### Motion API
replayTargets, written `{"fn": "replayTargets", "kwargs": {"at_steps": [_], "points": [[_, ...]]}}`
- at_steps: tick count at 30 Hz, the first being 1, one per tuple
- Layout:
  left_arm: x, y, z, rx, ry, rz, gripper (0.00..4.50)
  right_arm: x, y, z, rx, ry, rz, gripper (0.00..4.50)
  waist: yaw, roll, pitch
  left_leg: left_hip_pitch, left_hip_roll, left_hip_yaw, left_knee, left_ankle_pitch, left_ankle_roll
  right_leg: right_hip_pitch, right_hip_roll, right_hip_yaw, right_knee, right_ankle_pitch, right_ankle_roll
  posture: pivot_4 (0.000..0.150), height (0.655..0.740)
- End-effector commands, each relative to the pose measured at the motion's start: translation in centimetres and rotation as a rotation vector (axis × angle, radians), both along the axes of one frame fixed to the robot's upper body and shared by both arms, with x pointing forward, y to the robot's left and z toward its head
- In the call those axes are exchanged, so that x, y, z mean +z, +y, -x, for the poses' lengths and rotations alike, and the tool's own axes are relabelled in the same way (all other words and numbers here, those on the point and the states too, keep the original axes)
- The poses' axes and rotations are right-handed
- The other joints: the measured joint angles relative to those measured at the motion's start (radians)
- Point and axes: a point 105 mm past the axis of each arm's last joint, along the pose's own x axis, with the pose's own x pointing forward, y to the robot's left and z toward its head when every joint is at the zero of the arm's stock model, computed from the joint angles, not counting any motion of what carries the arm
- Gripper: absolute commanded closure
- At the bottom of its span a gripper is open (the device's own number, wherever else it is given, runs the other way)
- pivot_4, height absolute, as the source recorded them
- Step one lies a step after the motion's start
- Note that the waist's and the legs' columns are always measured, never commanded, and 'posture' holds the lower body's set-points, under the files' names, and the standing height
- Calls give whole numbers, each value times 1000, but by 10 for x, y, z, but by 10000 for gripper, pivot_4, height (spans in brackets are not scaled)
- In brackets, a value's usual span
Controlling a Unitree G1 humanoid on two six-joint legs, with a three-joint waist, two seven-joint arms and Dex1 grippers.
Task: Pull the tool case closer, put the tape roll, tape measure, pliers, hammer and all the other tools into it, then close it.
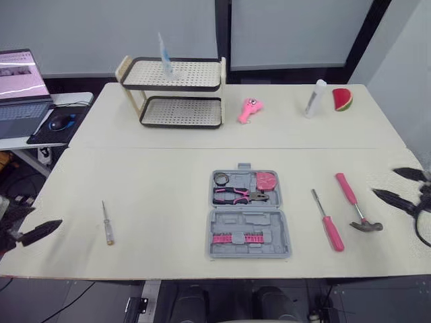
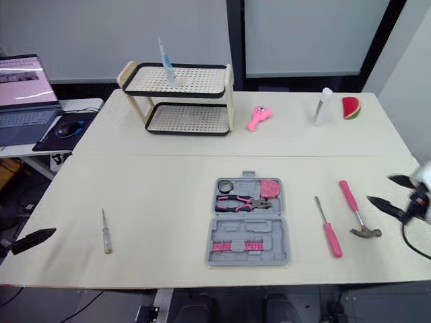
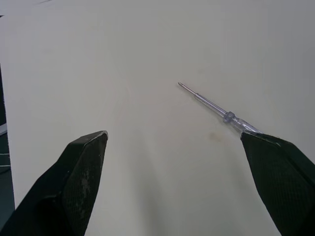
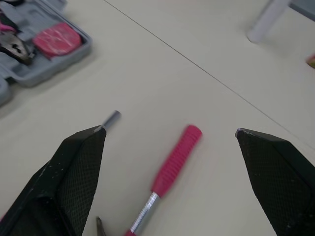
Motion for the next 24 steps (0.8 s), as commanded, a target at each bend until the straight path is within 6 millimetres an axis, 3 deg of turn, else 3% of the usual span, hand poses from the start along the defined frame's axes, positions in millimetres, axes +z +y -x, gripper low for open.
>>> {"fn": "replayTargets", "kwargs": {"at_steps": [1,6,10,16,20,24], "points": [[10,-5,19,32,-34,12,0,20,66,-4,224,-56,-48,183,-10,0,0,0,0,0,-1,0,0,0,0,0,0,0,0,1500,7400],[-3,-27,61,102,17,58,0,45,175,12,640,-82,-139,183,-8,0,0,0,0,-3,-4,0,0,-1,-2,0,0,0,0,1500,7400],[-15,-42,83,153,57,87,0,56,218,32,849,-93,-157,183,16,-3,-1,0,-2,-5,-3,0,0,1,-4,-1,-2,0,0,1500,7400],[-17,-57,89,191,55,110,0,63,234,36,902,-110,-163,183,35,-8,-4,1,-3,-7,-3,1,-1,3,-5,-2,-9,0,0,1500,7400],[-10,-82,59,258,-45,189,0,60,231,32,869,-116,-158,183,34,-8,-4,1,-3,-7,-3,1,-1,5,-4,-2,-9,0,-1,1500,7400],[-9,-85,22,426,-153,207,0,62,229,25,812,-134,-173,183,34,-8,-4,1,-3,-7,-3,1,-1,6,-4,-2,-8,0,-1,1500,7400]]}}
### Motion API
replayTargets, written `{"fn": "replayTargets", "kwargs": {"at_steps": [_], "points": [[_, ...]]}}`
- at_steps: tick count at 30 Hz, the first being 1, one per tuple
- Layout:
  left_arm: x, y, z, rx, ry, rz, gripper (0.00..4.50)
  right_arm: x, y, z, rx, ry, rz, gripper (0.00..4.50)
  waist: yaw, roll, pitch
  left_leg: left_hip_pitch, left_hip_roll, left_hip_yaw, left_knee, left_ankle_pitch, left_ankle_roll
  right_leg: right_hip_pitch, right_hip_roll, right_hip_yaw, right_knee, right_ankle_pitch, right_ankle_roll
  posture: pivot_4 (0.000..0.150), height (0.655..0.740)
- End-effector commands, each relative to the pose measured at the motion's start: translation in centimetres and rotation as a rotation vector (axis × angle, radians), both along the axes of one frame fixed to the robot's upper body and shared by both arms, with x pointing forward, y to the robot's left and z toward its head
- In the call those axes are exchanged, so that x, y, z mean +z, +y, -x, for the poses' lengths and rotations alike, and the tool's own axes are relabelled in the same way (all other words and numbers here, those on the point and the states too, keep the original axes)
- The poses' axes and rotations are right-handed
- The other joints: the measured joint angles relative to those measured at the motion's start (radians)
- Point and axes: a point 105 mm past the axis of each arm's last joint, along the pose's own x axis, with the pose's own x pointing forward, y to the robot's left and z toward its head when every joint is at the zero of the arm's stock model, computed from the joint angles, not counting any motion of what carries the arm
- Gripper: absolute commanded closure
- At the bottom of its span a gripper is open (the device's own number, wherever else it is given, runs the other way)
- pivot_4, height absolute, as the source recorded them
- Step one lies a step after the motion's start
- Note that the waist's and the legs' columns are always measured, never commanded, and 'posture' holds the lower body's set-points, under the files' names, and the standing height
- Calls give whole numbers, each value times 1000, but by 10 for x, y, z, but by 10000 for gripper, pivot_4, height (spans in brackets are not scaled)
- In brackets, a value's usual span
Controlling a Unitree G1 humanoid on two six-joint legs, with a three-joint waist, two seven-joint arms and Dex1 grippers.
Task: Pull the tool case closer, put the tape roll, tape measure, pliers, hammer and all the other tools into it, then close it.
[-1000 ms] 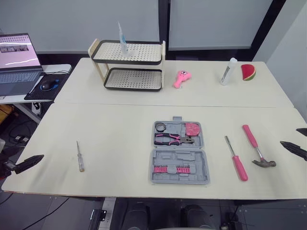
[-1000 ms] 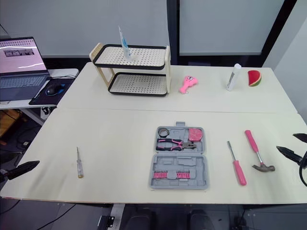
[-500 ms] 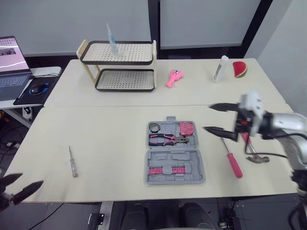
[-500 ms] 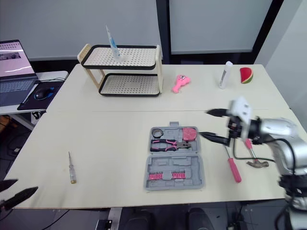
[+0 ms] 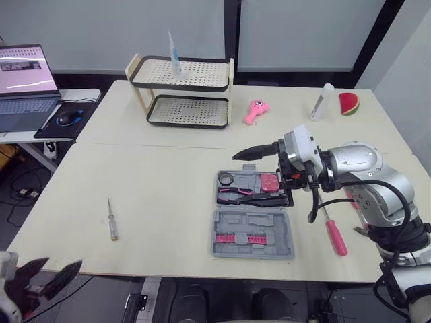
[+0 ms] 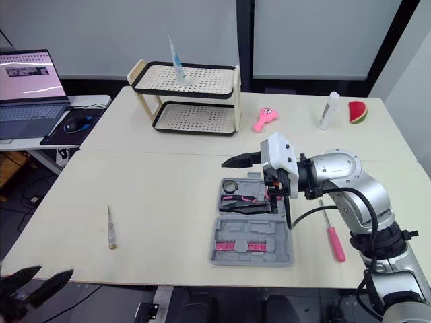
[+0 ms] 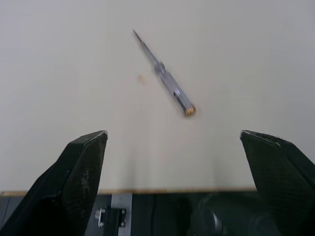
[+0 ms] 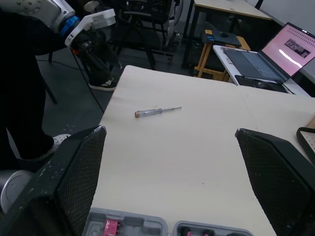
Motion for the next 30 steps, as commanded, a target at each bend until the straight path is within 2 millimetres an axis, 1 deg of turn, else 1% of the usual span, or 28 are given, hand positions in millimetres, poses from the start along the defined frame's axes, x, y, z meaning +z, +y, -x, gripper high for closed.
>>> {"fn": "replayTargets", "kwargs": {"at_steps": [1,3,5,8,10,14,17,21,24,27,29,30], "points": [[-2,-1,-26,160,-26,-18,0,11,-3,-5,-56,-37,-41,183,0,0,0,0,0,0,0,0,0,0,0,0,0,0,0,1500,7400],[-10,-5,-39,225,-15,-13,0,12,-4,-7,-77,-38,-48,183,-2,-1,0,0,0,0,2,0,0,0,1,0,2,0,0,1500,7400],[-22,-12,-51,245,8,-14,0,11,-5,-8,-90,-39,-43,183,-4,-1,0,0,0,0,3,0,0,0,1,1,2,0,0,1500,7400],[-43,-21,-65,263,39,2,0,10,-7,-8,-104,-41,-34,183,-7,0,0,-1,0,0,2,0,0,-1,1,1,2,0,0,1500,7400],[-53,-21,-71,286,57,-7,0,10,-7,-8,-116,-44,-33,183,-8,-1,0,-1,1,0,2,0,0,-1,2,0,2,0,0,1500,7400],[-67,-17,-83,314,71,-21,0,10,-9,-6,-131,-38,-34,183,-7,-1,0,-1,0,0,2,0,0,-1,2,0,2,0,0,1500,7400],[-72,-19,-91,296,75,-29,0,9,-11,-5,-139,-37,-30,183,-5,-1,0,-1,0,0,3,0,0,-1,1,0,2,0,0,1500,7400],[-78,-29,-100,268,90,-26,0,10,-11,-6,-157,-47,-32,183,-3,-1,0,-1,-1,1,3,0,0,0,1,0,1,0,0,1500,7400],[-80,-32,-101,266,100,-20,5855,11,-12,-6,-162,-49,-32,0,-3,0,0,-1,0,1,3,0,0,0,1,1,1,0,0,1500,7400],[-81,-39,-102,254,105,-15,14638,11,-12,-5,-165,-51,-32,0,-3,0,0,-1,-1,1,3,0,0,0,1,1,1,0,0,1500,7400],[-83,-39,-100,258,115,-17,19861,11,-12,-5,-167,-51,-33,0,-2,0,0,-1,-1,1,3,0,-1,0,1,1,1,0,0,1500,7400],[-84,-38,-100,265,119,-18,23323,11,-12,-6,-169,-52,-33,0,-2,0,0,-1,-1,1,3,0,-1,0,1,1,1,0,0,1500,7400]]}}
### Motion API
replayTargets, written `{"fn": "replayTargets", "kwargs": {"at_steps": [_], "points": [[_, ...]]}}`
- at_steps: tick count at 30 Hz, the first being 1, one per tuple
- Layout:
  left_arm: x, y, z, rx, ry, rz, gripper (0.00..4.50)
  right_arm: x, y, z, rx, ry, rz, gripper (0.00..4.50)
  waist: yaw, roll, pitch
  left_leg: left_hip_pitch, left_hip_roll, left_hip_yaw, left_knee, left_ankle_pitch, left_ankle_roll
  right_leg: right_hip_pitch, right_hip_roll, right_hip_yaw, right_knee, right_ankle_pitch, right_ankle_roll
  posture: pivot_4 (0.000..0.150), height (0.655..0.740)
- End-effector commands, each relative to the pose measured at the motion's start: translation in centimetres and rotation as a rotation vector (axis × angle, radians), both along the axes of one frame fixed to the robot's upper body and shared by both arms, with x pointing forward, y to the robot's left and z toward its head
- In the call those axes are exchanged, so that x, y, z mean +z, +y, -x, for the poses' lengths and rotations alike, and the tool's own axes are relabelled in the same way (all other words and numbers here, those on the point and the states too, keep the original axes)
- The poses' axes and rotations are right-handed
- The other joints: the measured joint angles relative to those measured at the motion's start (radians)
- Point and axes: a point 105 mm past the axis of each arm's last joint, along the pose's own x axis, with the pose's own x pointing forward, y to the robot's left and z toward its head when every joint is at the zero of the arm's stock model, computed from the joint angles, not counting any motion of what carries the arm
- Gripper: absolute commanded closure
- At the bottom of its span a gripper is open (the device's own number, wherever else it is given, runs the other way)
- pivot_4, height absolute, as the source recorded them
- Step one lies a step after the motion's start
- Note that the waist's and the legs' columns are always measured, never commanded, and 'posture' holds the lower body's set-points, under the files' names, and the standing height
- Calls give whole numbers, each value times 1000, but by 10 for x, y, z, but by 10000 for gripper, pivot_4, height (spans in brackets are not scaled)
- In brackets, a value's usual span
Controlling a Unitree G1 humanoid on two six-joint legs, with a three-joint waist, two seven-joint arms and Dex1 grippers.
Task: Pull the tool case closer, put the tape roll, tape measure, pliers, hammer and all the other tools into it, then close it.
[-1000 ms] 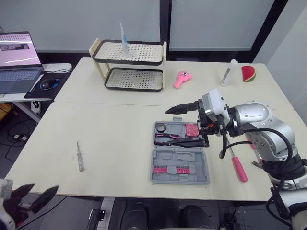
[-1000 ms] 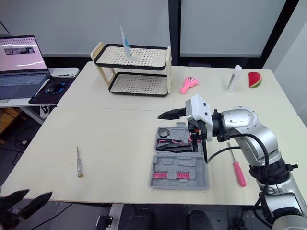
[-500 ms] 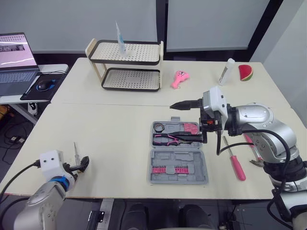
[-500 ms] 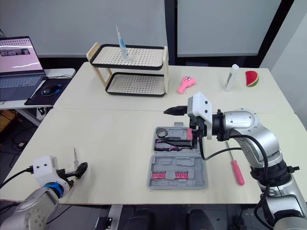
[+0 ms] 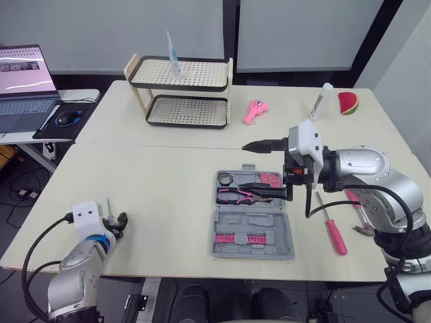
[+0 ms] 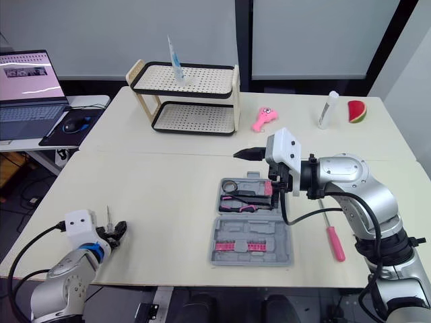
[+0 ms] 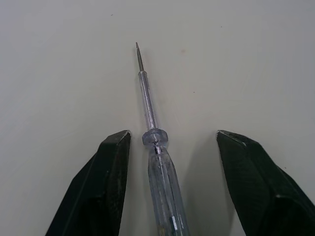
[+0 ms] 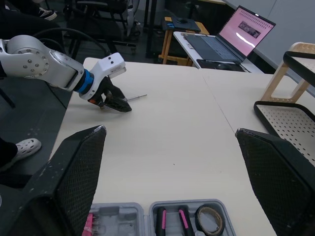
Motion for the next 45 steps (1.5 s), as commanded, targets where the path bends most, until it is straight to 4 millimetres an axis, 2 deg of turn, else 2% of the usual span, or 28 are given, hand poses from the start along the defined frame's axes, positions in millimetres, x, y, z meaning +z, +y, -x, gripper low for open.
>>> {"fn": "replayTargets", "kwargs": {"at_steps": [1,7,15,17,19,22,24,27,29,30,34,37,39,45], "points": [[-10,-2,5,7,46,1,25793,11,-2,4,-3,-53,-13,0,0,0,0,0,0,0,0,0,0,0,0,0,0,0,0,1500,7400],[-11,5,8,40,64,-11,43093,9,-3,3,-10,-51,-10,0,0,0,0,0,0,0,0,0,0,0,0,0,0,0,0,1500,7400],[-2,10,8,39,50,-23,43192,5,-5,4,-20,-46,-5,0,-1,1,0,0,0,0,0,0,0,0,0,0,0,0,0,1500,7400],[26,-1,-7,-148,-22,-87,43192,3,-9,5,-34,-46,4,0,-1,0,0,0,0,0,0,0,0,0,0,0,0,0,0,1500,7400],[57,-21,-20,-431,-58,-211,43192,1,-15,5,-50,-40,17,0,0,-1,1,0,1,0,0,0,0,-1,1,0,0,0,0,1500,7400],[80,-49,-23,-777,-56,-297,43192,-1,-21,6,-68,-45,37,0,6,0,2,0,-1,0,-3,2,-3,-1,0,0,-2,0,0,1500,7400],[95,-77,-22,-1080,-34,-325,43192,-3,-31,5,-88,-45,69,0,8,1,3,0,-2,2,-4,2,-4,0,0,0,-4,0,0,1500,7400],[109,-112,-22,-1391,-13,-371,43192,-6,-44,1,-133,-61,114,0,11,3,4,-1,-3,1,-5,2,-4,0,2,-1,-7,0,0,1500,7400],[112,-138,-23,-1575,-9,-416,43192,-8,-52,-2,-173,-71,135,0,12,4,5,-1,-4,4,-5,2,-4,0,3,-1,-8,0,0,1500,7400],[111,-143,-23,-1619,-6,-426,43192,-8,-54,-2,-182,-73,140,0,11,4,5,-2,-3,4,-5,2,-4,0,3,-1,-8,0,0,1500,7400],[102,-202,-25,-1804,-42,-403,43192,-23,-68,4,-237,-17,199,0,8,4,5,-2,-3,5,-5,2,-3,-1,4,0,-9,0,0,1500,7400],[97,-226,-25,-1871,-76,-419,43192,-31,-72,10,-263,-3,225,0,4,4,5,-6,-2,4,-4,2,-3,-3,5,0,-8,0,0,1500,7400],[91,-240,-24,-1904,-86,-427,43192,-35,-75,15,-284,5,232,0,4,4,5,-6,-1,4,-3,2,-3,-3,6,0,-8,0,0,1500,7400],[71,-264,-28,-1892,-63,-444,43192,-44,-78,29,-329,35,252,0,12,4,5,-7,-2,1,1,2,-3,-1,6,0,-8,0,0,1500,7400]]}}
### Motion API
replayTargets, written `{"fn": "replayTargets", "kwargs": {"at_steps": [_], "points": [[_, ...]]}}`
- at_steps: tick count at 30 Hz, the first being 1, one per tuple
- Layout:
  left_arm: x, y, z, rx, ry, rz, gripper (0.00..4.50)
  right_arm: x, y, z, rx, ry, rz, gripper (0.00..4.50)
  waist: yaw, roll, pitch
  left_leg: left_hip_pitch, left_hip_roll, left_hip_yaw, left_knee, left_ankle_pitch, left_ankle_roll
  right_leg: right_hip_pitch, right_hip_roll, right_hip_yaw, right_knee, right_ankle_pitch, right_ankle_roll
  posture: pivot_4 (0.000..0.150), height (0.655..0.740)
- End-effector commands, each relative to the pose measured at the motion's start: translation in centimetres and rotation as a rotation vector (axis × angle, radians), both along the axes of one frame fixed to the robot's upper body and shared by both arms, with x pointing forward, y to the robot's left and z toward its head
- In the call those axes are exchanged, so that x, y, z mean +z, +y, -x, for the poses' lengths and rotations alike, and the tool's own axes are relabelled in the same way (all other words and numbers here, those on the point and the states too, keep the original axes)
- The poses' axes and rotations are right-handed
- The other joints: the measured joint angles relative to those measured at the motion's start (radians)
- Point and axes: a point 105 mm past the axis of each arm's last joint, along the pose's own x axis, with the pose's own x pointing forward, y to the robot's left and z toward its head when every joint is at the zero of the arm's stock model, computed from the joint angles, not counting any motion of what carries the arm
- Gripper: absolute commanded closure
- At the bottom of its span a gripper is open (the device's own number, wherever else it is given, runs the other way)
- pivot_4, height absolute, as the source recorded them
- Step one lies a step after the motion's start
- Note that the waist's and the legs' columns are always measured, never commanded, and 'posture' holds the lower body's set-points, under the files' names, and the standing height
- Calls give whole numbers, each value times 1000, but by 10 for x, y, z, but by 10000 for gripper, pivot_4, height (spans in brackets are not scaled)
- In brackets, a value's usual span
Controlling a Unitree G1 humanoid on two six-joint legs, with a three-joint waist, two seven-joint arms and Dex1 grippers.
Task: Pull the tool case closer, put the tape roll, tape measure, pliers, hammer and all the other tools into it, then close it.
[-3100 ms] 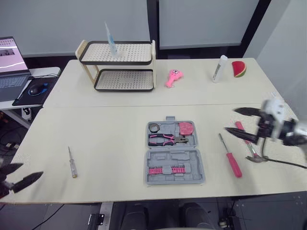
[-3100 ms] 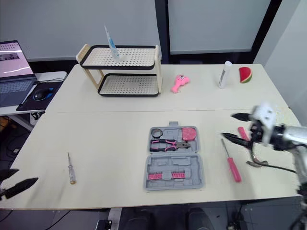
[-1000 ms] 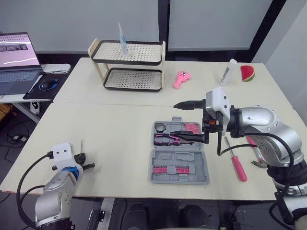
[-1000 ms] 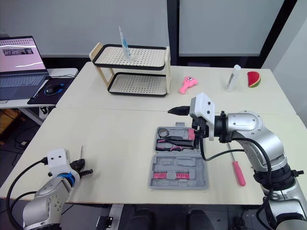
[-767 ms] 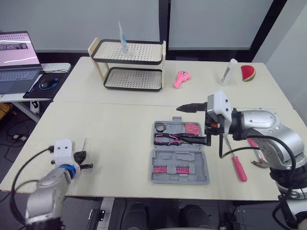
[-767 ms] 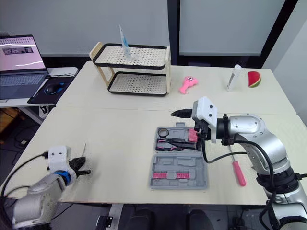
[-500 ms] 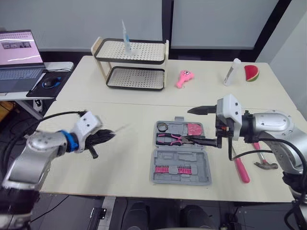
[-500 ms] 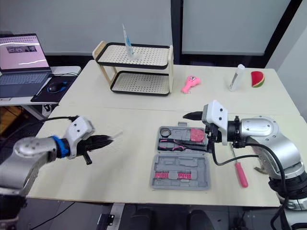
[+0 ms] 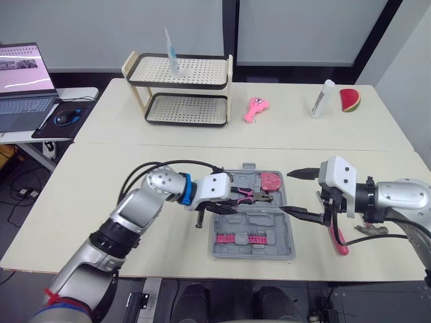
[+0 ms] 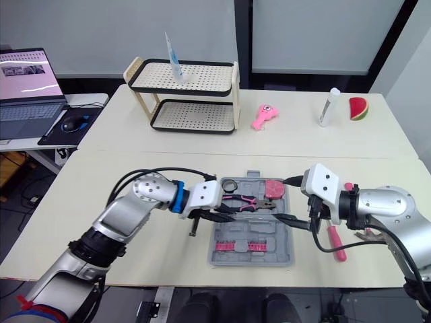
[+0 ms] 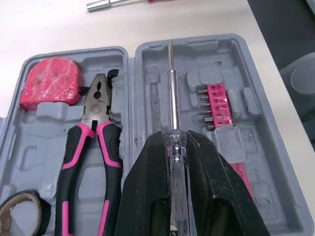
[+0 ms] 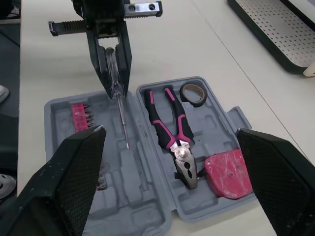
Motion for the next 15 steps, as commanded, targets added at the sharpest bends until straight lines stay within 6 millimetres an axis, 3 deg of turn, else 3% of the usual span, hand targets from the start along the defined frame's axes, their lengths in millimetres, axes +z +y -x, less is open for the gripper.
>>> {"fn": "replayTargets", "kwargs": {"at_steps": [1,15], "points": [[-5,-9,-2,6,-23,-10,43192,9,-1,6,-16,-50,24,0,1,0,0,-2,0,-1,3,0,0,-1,0,0,0,0,0,1500,7400],[-30,-21,-14,89,-55,-53,43192,-1,-2,12,-35,-43,63,0,1,0,0,-3,0,-2,5,0,0,-1,0,-1,1,0,0,1500,7400]]}}
